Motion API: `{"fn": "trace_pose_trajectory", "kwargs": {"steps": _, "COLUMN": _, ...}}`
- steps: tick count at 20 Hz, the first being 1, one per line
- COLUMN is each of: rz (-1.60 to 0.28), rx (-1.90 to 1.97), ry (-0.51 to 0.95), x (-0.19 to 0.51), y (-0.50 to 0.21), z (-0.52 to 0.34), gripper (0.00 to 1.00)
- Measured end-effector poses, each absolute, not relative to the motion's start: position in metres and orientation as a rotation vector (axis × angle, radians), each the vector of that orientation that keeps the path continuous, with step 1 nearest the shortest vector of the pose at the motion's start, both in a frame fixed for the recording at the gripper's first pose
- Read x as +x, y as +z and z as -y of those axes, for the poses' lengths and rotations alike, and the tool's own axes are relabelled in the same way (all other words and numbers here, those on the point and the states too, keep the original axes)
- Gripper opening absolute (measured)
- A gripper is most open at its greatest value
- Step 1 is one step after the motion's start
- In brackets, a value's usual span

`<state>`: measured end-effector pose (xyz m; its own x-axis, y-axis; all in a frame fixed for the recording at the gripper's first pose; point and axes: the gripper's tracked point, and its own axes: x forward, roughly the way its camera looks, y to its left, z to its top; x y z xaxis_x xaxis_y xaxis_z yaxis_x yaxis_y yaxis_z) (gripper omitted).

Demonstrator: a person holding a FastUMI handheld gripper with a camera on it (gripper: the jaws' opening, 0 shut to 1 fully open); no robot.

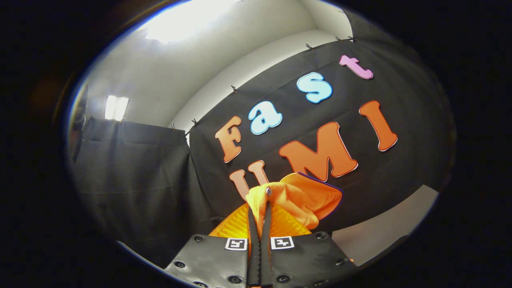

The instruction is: Put the clothes into the washing machine and then close the washing machine lid.

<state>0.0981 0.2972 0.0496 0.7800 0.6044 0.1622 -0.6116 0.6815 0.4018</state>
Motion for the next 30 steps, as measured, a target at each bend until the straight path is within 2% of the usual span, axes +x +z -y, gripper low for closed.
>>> {"fn": "trace_pose_trajectory", "kwargs": {"steps": 5, "rz": -0.036, "rx": 0.439, "ry": 0.726, "x": 0.104, "y": 0.024, "z": -0.389, "gripper": 0.08}}
{"fn": "trace_pose_trajectory", "kwargs": {"steps": 12, "rz": -0.158, "rx": 0.395, "ry": 0.679, "x": 0.136, "y": -0.065, "z": -0.477, "gripper": 0.08}}
{"fn": "trace_pose_trajectory", "kwargs": {"steps": 17, "rz": -0.3, "rx": 0.294, "ry": 0.621, "x": 0.147, "y": -0.16, "z": -0.507, "gripper": 0.08}}
{"fn": "trace_pose_trajectory", "kwargs": {"steps": 25, "rz": -0.652, "rx": 0.265, "ry": 0.513, "x": 0.162, "y": -0.342, "z": -0.53, "gripper": 0.08}}
{"fn": "trace_pose_trajectory", "kwargs": {"steps": 30, "rz": -0.738, "rx": 0.242, "ry": 0.428, "x": 0.183, "y": -0.395, "z": -0.529, "gripper": 0.08}}
